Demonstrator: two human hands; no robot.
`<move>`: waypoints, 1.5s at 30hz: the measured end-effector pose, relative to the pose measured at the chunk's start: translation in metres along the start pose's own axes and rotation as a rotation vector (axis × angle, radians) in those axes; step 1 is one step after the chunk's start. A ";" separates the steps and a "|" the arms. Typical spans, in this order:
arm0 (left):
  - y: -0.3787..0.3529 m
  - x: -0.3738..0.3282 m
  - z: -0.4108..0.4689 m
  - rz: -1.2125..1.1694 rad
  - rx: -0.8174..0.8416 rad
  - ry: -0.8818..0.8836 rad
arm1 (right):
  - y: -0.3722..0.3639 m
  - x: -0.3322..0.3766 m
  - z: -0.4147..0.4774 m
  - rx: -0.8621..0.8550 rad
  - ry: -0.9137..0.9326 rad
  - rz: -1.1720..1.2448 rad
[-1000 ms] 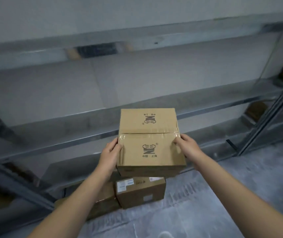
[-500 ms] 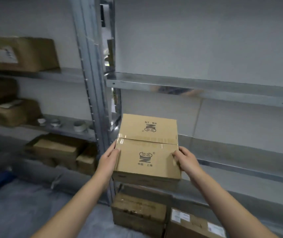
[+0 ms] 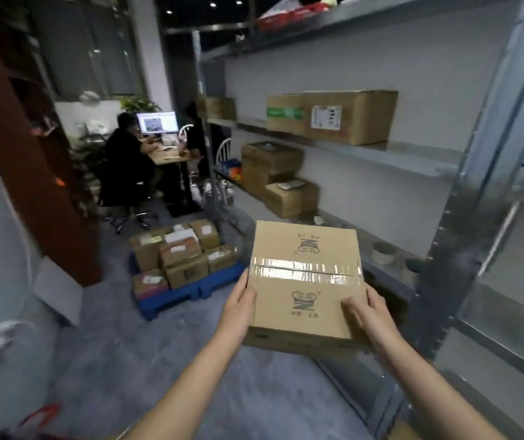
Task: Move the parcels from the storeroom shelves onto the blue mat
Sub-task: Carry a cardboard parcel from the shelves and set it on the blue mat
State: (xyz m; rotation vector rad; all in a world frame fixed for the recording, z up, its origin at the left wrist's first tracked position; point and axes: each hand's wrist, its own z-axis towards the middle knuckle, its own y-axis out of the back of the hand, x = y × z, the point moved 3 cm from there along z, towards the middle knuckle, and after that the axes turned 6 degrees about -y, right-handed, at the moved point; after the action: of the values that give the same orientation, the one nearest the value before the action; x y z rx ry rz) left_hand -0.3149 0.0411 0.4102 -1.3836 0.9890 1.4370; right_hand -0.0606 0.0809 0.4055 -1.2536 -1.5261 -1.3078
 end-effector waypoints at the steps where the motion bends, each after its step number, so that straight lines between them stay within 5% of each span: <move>1: 0.015 0.000 0.009 -0.002 -0.040 0.011 | -0.017 0.007 0.010 0.023 -0.003 0.017; 29: 0.293 0.101 0.389 0.132 -0.712 0.199 | -0.453 0.147 0.415 0.716 -0.043 -0.131; 45: 0.540 0.130 0.618 0.146 -0.699 0.302 | -0.767 0.204 0.563 0.852 -0.135 -0.171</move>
State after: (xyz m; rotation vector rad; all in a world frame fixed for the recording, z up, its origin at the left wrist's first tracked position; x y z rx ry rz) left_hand -1.0112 0.4813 0.3010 -2.1150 0.8084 1.8163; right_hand -0.8236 0.6762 0.3059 -0.6691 -2.0073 -0.5304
